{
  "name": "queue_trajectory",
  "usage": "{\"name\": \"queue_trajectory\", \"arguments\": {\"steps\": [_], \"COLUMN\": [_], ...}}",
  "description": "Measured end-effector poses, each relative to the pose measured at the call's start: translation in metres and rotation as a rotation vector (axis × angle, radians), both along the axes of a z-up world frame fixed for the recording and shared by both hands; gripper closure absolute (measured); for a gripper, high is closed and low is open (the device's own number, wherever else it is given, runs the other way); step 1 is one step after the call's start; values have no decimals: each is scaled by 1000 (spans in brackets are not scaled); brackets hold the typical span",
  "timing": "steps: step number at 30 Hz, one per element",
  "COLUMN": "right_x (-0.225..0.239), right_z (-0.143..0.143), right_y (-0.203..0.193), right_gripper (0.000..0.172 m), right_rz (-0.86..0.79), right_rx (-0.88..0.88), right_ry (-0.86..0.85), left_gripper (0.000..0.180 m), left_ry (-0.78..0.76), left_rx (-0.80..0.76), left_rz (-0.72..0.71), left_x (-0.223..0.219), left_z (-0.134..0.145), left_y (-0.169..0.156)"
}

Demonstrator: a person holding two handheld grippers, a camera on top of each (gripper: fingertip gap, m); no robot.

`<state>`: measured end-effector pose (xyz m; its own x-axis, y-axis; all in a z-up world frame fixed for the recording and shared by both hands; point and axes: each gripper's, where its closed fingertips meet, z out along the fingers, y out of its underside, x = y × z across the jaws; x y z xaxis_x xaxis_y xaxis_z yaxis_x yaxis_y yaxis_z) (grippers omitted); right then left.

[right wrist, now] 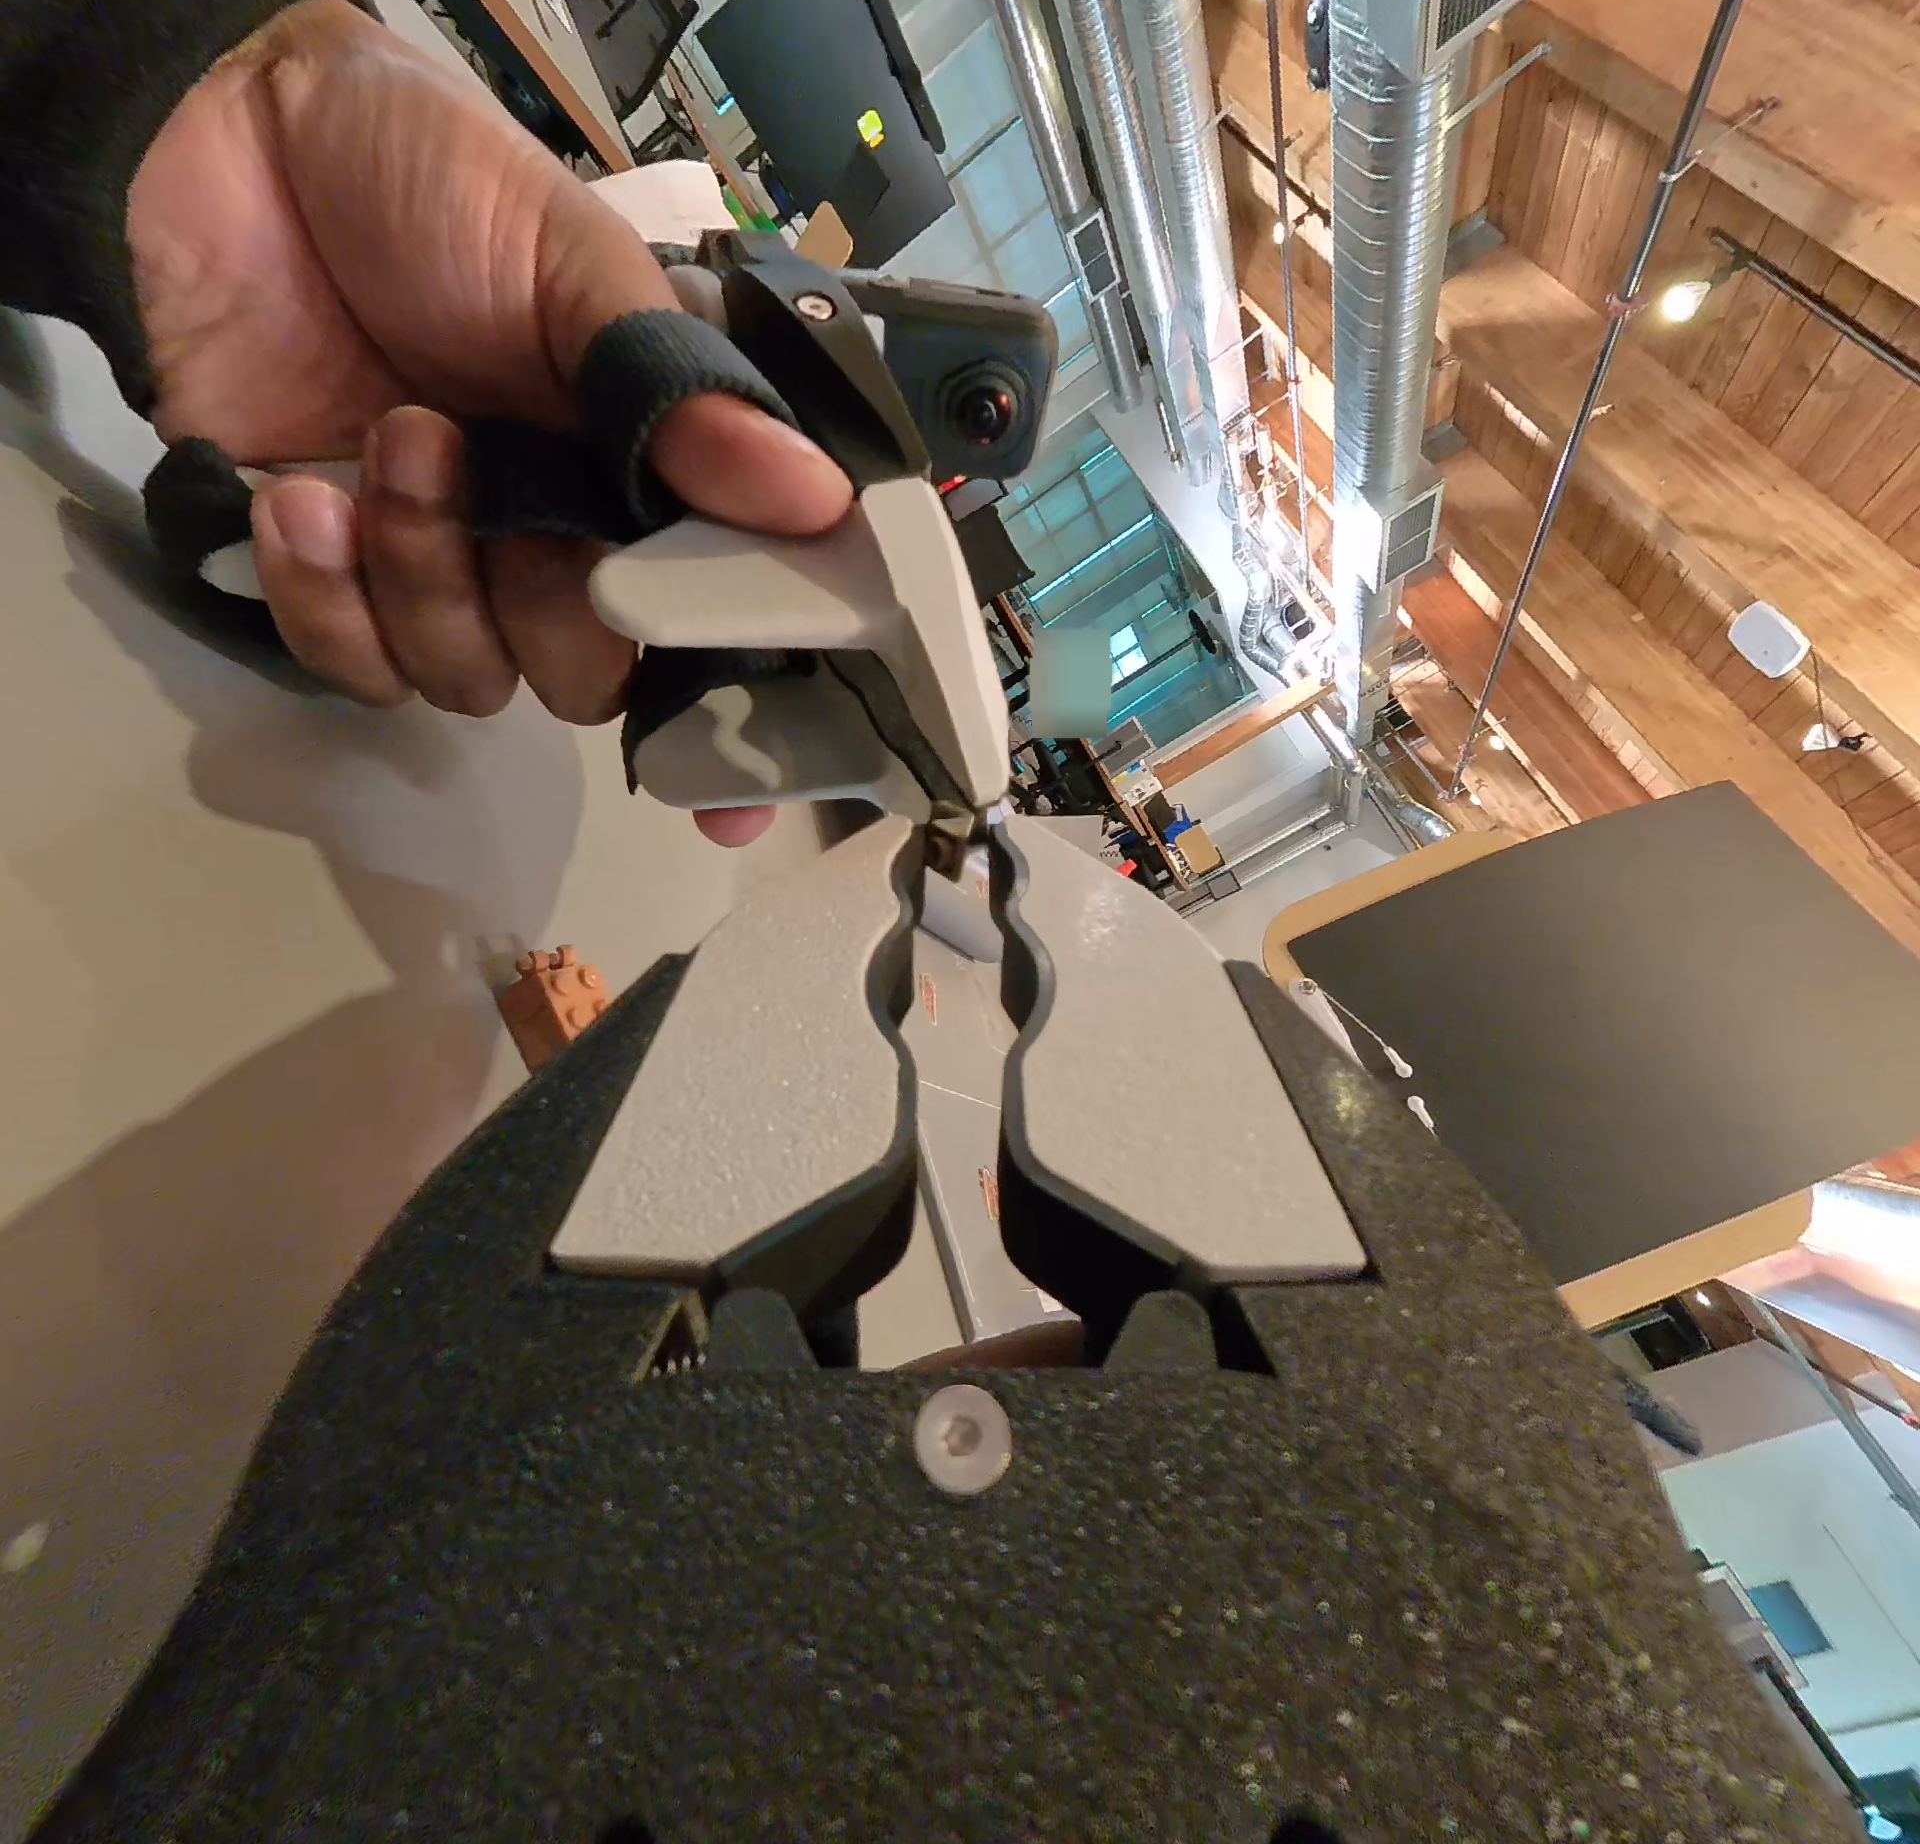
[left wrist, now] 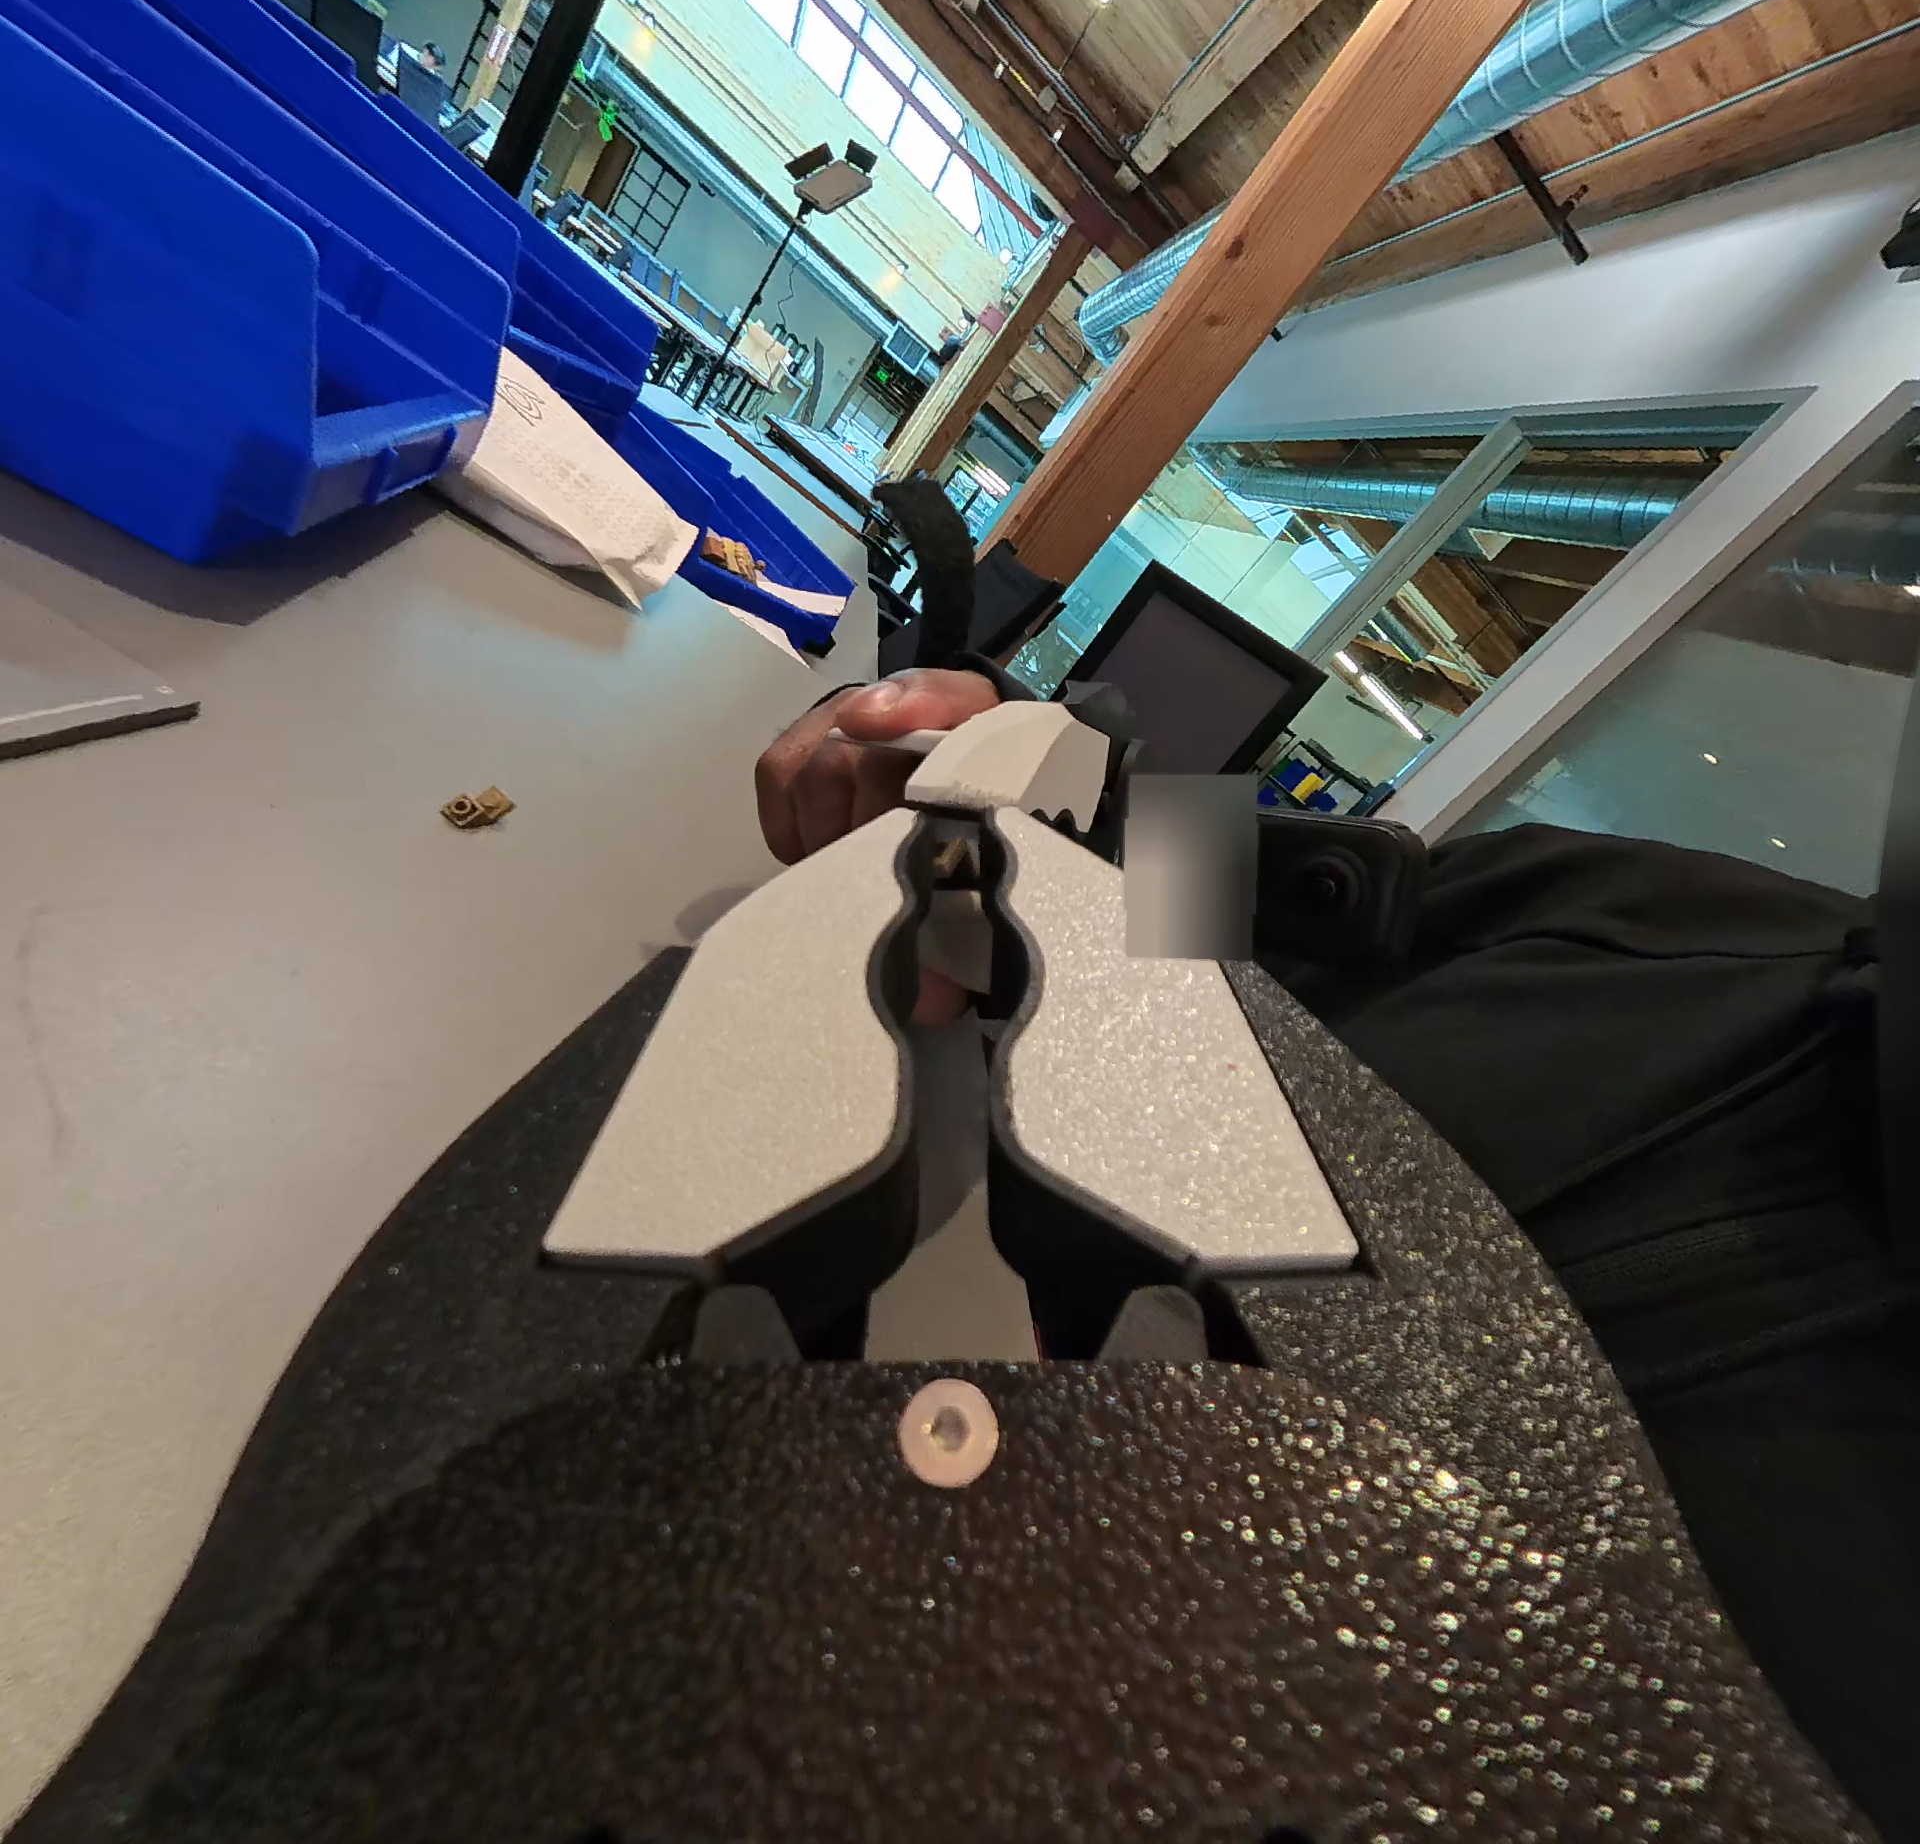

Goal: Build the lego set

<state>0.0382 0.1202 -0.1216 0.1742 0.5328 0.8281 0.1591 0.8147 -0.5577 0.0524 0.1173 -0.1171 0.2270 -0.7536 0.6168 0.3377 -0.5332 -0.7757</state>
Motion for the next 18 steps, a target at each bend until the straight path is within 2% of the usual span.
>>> {"name": "queue_trajectory", "arguments": {"steps": [7, 18], "right_x": [3, 7], "right_z": [6, 11], "right_y": [2, -1], "right_gripper": [164, 164], "right_rz": [10, 159], "right_rx": [-44, -306], "right_ry": [33, 41], "left_gripper": [173, 164], "left_ry": [-19, 201], "left_rx": [23, 213], "left_rz": [62, 75], "left_x": [-12, 0], "left_z": [4, 0], "left_y": [6, -4]}}
